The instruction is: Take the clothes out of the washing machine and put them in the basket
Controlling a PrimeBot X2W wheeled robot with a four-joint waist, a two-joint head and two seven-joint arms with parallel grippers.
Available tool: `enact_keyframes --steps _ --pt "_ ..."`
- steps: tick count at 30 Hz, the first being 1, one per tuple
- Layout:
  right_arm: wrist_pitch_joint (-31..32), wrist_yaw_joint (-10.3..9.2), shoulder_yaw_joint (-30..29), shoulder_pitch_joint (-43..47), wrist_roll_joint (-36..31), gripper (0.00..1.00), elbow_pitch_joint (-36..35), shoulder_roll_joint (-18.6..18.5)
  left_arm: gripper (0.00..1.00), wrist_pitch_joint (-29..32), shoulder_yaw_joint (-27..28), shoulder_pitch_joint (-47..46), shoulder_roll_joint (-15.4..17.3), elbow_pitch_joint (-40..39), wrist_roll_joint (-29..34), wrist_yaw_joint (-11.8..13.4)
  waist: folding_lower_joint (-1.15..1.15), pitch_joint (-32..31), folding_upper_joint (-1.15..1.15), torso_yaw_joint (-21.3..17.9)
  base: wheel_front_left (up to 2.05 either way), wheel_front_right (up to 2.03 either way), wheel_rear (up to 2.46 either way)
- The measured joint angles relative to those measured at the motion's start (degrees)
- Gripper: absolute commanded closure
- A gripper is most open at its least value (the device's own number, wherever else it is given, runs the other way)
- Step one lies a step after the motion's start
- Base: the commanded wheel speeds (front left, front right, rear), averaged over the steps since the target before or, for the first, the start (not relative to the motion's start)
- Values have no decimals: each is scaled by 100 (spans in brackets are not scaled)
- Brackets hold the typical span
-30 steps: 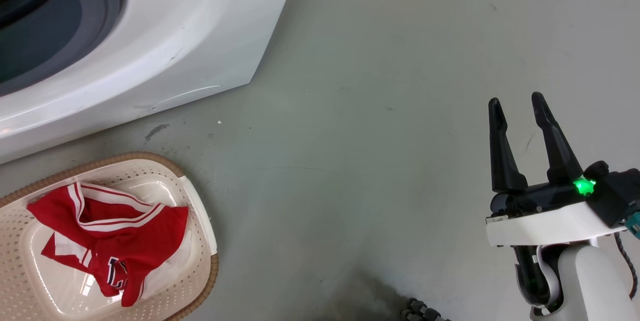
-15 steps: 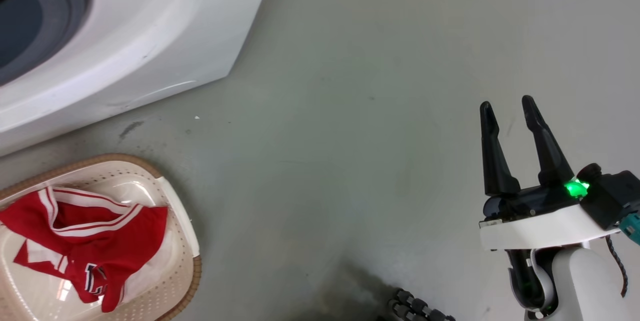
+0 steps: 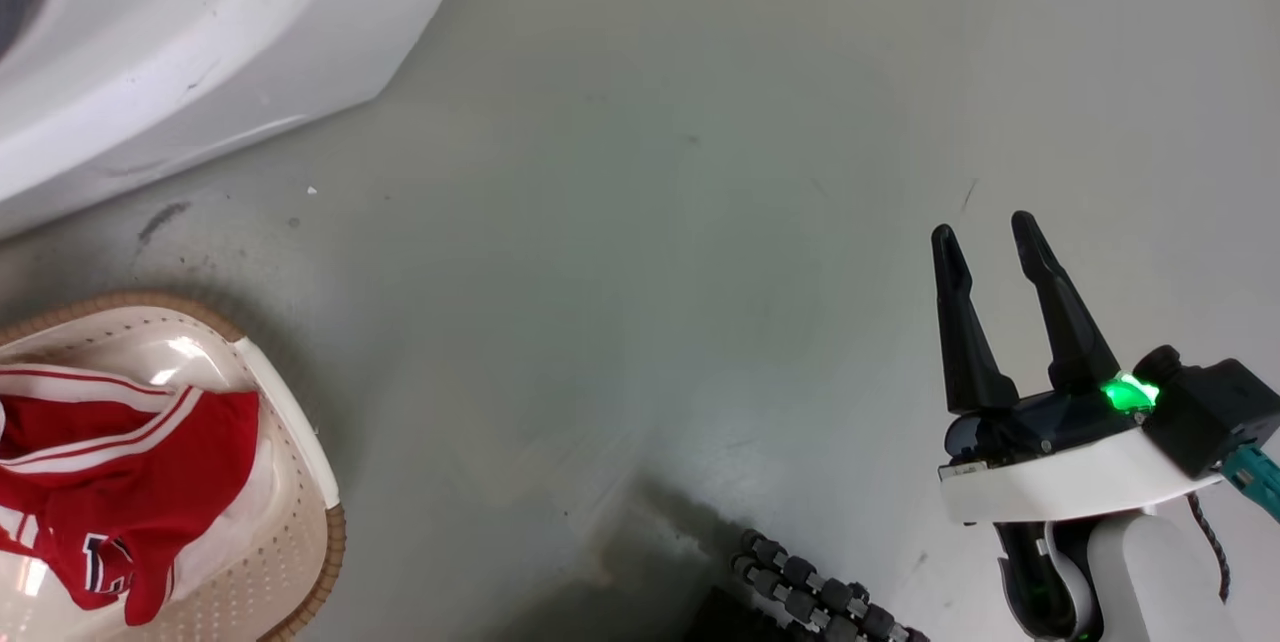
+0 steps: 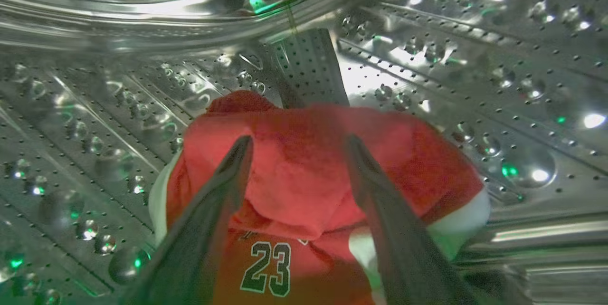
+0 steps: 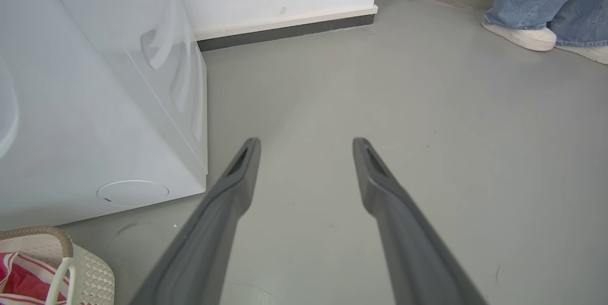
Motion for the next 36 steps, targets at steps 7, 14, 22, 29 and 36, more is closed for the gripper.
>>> enact_keyframes --steps 7,14,22,29,36 --pt "0 0 2 44 47 0 -120 1 0 511 -242 -211 -42 87 112 -3 0 216 0 28 0 0 0" --pt "0 0 1 58 80 0 -190 1 99 1043 -343 -233 -73 320 134 87 0 281 0 38 0 0 0" --pt "0 -1 -34 71 112 0 -242 1 100 616 -359 -273 19 387 172 194 0 297 0 14 0 0 0" --pt "0 0 -1 19 119 0 -213 1 100 -590 -299 -374 77 485 221 290 0 200 0 -27 0 0 0" --pt "0 0 46 -137 97 0 -129 3 100 -1979 -158 -331 119 727 71 181 0 -28 0 -65 0 0 0"
